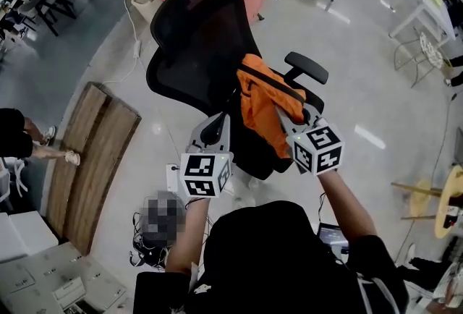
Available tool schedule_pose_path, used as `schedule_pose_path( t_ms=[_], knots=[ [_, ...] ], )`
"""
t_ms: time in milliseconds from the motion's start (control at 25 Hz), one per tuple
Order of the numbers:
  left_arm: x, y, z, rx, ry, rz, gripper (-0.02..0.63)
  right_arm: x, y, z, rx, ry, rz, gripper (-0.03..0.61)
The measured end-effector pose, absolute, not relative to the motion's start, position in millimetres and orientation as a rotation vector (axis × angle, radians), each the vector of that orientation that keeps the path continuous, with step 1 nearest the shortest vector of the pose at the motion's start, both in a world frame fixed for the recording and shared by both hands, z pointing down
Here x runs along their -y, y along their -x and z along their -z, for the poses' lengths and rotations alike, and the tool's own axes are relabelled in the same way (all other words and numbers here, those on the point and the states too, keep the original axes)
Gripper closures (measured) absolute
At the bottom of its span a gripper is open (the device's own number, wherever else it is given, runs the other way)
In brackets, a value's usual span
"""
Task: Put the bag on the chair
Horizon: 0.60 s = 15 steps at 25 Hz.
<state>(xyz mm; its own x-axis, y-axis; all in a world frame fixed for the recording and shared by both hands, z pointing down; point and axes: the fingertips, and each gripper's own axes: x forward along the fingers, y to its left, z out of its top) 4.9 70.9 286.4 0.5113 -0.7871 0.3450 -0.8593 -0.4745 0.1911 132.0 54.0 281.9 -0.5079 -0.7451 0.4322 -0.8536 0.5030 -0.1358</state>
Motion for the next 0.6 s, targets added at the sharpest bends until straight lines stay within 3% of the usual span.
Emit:
schedule_pose_path(
  t_ms=[600],
  knots=[
    [-26.3, -12.1, -326.4, 1.456, -2.26, -0.347, 0.603, 3.4, -136.4, -350.2, 2.366, -1.111, -0.53, 0.56]
  ],
)
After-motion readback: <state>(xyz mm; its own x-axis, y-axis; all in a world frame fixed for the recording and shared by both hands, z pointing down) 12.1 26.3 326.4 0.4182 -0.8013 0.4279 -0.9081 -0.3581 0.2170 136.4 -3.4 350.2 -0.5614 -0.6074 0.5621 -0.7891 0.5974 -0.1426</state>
